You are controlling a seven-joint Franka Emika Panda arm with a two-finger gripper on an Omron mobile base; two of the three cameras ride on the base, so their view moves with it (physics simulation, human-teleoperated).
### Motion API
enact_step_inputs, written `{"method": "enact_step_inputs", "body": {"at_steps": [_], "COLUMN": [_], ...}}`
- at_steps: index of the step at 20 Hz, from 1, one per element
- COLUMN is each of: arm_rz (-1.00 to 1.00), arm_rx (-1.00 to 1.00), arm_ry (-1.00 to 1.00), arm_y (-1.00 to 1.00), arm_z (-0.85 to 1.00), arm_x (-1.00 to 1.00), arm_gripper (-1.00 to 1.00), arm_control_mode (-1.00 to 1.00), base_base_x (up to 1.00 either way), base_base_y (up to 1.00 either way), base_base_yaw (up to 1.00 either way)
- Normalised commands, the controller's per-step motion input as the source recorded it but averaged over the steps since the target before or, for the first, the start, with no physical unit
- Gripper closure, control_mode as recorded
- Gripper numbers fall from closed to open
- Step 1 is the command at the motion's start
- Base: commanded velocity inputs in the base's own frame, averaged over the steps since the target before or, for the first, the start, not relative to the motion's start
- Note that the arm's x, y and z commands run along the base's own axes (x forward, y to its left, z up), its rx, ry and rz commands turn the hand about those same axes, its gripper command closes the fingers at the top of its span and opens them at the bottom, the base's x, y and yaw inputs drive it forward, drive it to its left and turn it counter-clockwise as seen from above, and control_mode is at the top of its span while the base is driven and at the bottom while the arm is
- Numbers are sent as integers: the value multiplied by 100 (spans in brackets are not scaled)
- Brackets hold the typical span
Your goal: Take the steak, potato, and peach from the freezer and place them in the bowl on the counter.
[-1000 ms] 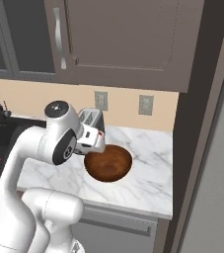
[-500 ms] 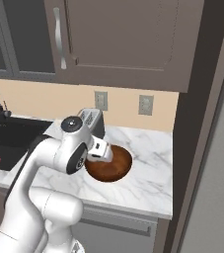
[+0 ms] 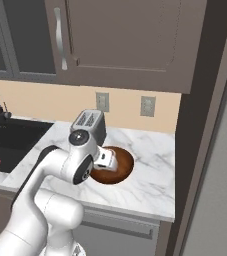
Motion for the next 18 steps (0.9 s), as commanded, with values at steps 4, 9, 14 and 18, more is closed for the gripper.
{"method": "enact_step_inputs", "body": {"at_steps": [4, 9, 14, 18], "arm_rz": [0, 0, 0, 0], "arm_rx": [0, 0, 0, 0], "arm_ry": [0, 0, 0, 0], "arm_y": [-14, -9, -3, 0], "arm_z": [-24, -4, 0, 0], "arm_x": [2, 1, 7, 21], "arm_gripper": [100, 100, 100, 100], "arm_control_mode": [-100, -100, -100, -100], "base_base_x": [0, 0, 0, 0], "base_base_y": [0, 0, 0, 0], "base_base_yaw": [0, 0, 0, 0]}}
